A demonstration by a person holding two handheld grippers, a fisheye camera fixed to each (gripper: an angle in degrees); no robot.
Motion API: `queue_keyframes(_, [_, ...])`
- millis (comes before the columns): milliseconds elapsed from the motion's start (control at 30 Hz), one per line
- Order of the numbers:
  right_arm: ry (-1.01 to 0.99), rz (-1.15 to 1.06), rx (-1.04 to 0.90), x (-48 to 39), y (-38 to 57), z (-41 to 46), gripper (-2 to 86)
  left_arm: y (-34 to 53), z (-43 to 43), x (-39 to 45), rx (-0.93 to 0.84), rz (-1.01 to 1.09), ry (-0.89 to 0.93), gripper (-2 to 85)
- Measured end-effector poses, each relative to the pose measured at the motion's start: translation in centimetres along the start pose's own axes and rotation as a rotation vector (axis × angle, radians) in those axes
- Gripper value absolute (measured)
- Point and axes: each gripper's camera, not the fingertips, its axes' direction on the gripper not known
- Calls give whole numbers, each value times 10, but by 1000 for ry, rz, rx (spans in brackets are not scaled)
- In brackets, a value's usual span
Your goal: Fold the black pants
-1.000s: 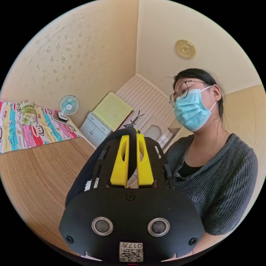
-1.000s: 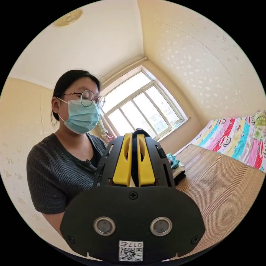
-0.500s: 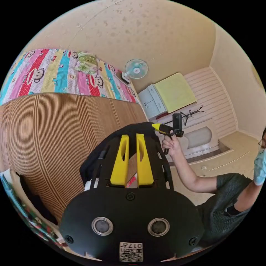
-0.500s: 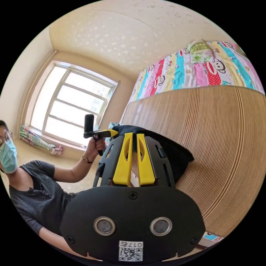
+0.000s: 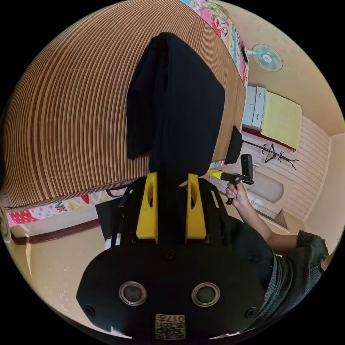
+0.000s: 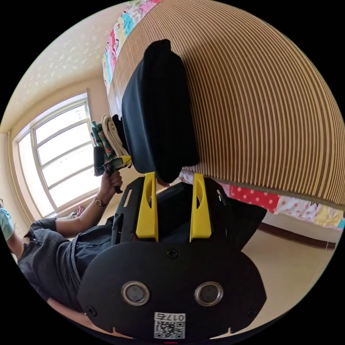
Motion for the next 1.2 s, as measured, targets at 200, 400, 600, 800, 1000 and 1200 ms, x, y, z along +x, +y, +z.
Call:
queue_keyframes(200, [-54,-50,-61,16,-111,20,202,-83,-5,-6,46,25,-92,203])
queue_keyframes(400, [-216,15,-73,44,-115,56,186,-68,28,-45,79,-79,321,170])
queue_keyframes(600, [-189,-123,-78,-48,-71,38,123,-3,-4,-12,155,-52,428,83])
queue_keyframes(800, [-257,-350,-160,-216,-51,49,111,91,-148,63,297,103,312,78])
queue_keyframes(1000, [-353,-662,-223,-451,-53,147,111,222,-380,108,597,184,58,79])
queue_keyframes(1200, [-366,-787,-262,-636,-104,328,103,275,-597,77,727,52,-334,88])
